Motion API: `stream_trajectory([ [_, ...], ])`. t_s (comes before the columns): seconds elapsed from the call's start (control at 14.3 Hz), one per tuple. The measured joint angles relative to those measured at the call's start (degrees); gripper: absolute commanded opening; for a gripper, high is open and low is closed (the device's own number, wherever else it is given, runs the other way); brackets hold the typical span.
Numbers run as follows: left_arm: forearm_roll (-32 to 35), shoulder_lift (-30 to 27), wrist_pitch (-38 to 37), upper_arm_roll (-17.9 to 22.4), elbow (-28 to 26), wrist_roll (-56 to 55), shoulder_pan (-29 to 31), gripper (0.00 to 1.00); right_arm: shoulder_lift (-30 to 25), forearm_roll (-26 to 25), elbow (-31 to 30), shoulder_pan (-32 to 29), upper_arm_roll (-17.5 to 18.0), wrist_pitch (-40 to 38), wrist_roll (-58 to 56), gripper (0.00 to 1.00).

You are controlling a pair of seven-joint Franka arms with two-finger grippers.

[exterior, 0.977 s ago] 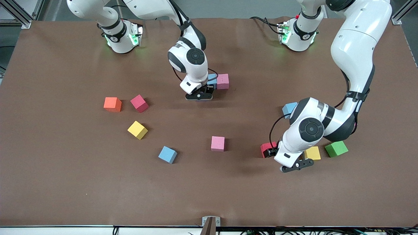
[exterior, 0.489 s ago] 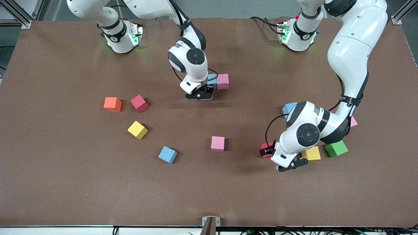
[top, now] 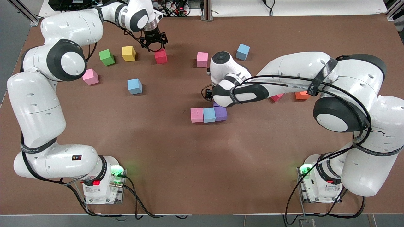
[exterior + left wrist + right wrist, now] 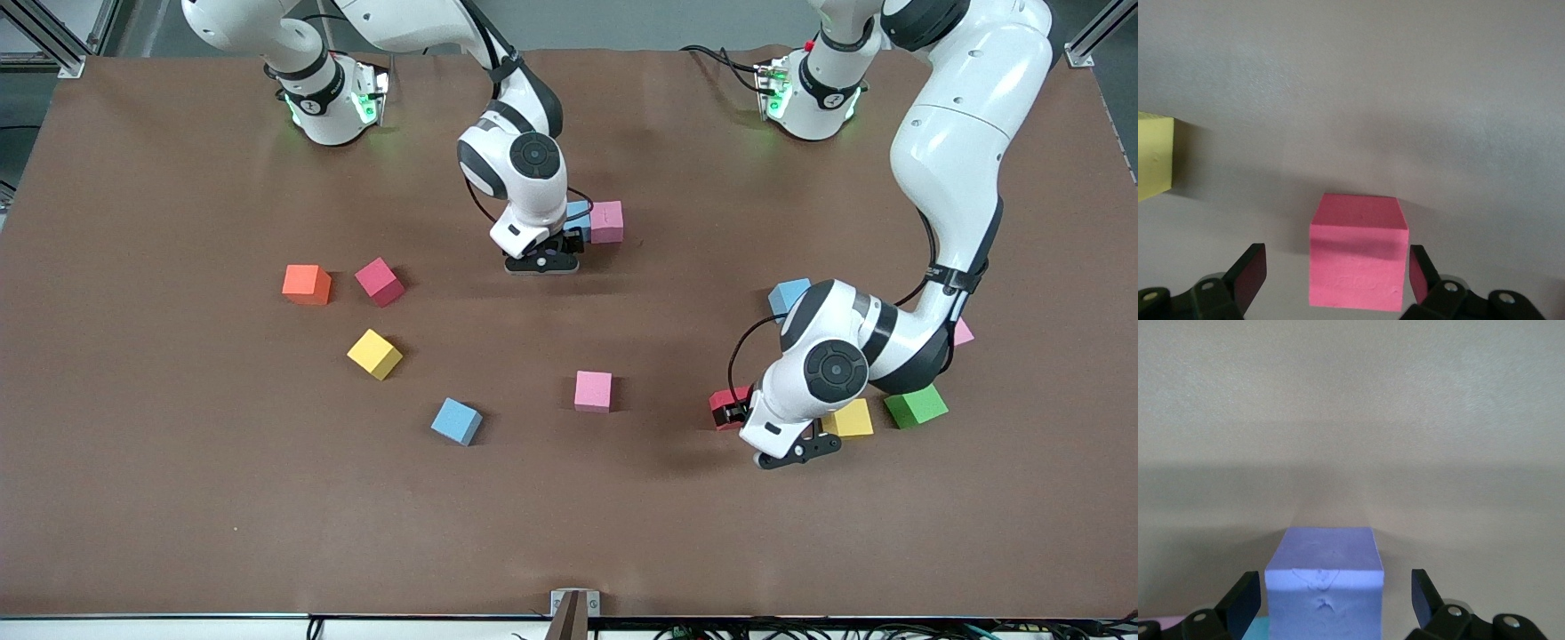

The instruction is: Arrange 11 blocks into digit 3

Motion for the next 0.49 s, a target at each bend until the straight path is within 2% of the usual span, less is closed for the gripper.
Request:
stream_trajectory([
  [0.28,0.01,1.11,0.0,0.01,-0.01,0.02,-1.24,0.94,-2.06,0.0,7.61,-2.86,-0.6,-9.01,-0.41,1.0],
  [0.49,1.18,1.5,0.02,0.08,0.01,0.22,-1.19,0.94,-4.25,-0.07,9.74,-5.91,-2.49,-10.72,-0.44,1.0],
])
